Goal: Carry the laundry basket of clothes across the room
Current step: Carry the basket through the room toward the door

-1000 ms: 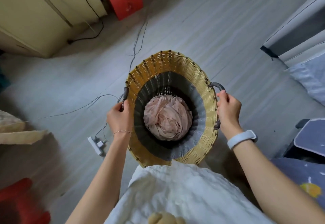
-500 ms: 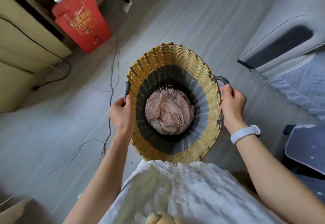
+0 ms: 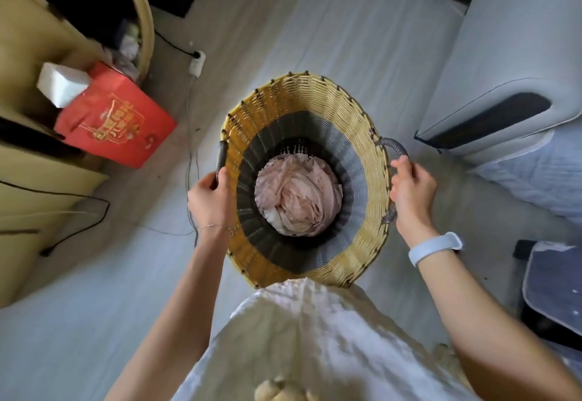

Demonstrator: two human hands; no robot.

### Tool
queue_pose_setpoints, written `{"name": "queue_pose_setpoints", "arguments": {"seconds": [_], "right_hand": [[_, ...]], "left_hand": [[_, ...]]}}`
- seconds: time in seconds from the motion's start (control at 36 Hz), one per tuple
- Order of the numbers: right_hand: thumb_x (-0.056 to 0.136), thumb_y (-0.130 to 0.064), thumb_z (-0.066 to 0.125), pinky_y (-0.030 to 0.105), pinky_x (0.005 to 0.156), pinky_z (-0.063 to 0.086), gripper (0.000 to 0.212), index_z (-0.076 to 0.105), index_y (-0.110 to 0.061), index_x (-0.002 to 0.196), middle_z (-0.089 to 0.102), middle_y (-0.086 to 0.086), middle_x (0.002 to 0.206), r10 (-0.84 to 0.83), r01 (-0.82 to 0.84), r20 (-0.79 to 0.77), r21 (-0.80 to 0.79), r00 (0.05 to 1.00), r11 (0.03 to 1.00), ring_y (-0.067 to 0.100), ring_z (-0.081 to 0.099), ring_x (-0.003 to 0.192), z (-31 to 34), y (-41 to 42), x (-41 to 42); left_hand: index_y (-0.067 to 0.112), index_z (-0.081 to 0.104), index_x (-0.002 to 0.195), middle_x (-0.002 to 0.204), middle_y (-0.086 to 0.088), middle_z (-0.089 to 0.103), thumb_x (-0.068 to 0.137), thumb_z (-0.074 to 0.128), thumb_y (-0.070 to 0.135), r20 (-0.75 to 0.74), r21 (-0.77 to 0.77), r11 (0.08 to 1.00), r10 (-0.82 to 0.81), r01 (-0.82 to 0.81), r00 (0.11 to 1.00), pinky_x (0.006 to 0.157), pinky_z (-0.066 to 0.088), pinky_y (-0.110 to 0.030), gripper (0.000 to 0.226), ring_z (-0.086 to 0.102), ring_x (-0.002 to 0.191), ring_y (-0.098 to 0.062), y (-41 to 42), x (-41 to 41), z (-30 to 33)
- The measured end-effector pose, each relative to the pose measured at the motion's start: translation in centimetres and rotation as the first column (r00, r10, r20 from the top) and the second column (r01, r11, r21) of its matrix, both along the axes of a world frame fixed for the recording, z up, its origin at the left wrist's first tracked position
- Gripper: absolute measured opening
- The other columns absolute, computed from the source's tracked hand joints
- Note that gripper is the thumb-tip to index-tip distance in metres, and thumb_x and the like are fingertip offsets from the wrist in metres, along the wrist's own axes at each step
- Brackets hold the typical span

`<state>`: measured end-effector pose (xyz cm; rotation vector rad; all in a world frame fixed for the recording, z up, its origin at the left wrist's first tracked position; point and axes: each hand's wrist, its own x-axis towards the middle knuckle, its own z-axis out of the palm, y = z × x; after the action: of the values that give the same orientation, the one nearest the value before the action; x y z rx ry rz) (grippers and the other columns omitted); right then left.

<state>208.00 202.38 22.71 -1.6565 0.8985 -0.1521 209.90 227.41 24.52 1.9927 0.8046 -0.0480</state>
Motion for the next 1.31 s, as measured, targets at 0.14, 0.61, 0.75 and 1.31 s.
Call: {"name": "queue_pose_setpoints", "arguments": {"seconds": [0.14,0.61,0.75,1.31], "right_hand": [[0.089,-0.028,0.047,0.023,0.055,0.031,0.025,0.058,-0.026,0.066,0.045,-0.009,0.058,-0.071,0.070,0.020,0.022,0.997,0.997,0.009,0.037,0.054,-0.2,-1.3,7.9],[0.086,-0.025,0.049,0.024,0.052,0.033,0.027,0.058,-0.030,0.061,0.050,-0.014,0.046,-0.223,0.223,-0.017,0.004,0.975,0.975,0.002,0.042,0.046,0.7,-4.7,30.3],[0.087,-0.025,0.047,0.031,0.054,0.031,0.027,0.057,-0.028,0.062,0.044,-0.004,0.057,-0.270,0.268,-0.020,-0.058,0.963,0.962,0.014,0.037,0.053,0.7,-5.1,35.8],[0.093,-0.026,0.041,0.024,0.058,0.037,0.030,0.061,-0.006,0.085,0.043,0.003,0.060,-0.516,0.509,-0.037,-0.117,0.856,0.853,0.015,0.040,0.060,0.6,-14.6,53.6]], "left_hand": [[0.015,0.034,0.048,0.050,-0.003,0.024,0.087,0.049,0.020,0.035,0.026,0.998,-0.054,0.053,0.998,0.047,0.017,-0.025,0.042,0.018,0.050,-0.013,-1.6,8.4,0.3],[0.005,0.048,0.060,0.061,-0.015,0.036,0.085,0.049,0.021,0.031,0.013,0.988,-0.154,0.154,0.988,0.054,0.021,-0.030,0.029,0.026,0.056,-0.020,-5.2,33.7,0.4],[0.006,0.050,0.061,0.062,-0.015,0.038,0.082,0.050,0.022,0.026,-0.021,0.973,-0.227,0.228,0.973,0.055,0.024,-0.031,0.027,0.029,0.059,-0.022,-6.1,41.5,-0.6],[0.003,0.057,0.066,0.066,-0.015,0.044,0.086,0.052,0.024,-0.028,-0.028,0.857,-0.515,0.514,0.857,0.047,0.028,-0.028,0.029,0.035,0.065,-0.022,-19.6,67.1,-1.0]]}}
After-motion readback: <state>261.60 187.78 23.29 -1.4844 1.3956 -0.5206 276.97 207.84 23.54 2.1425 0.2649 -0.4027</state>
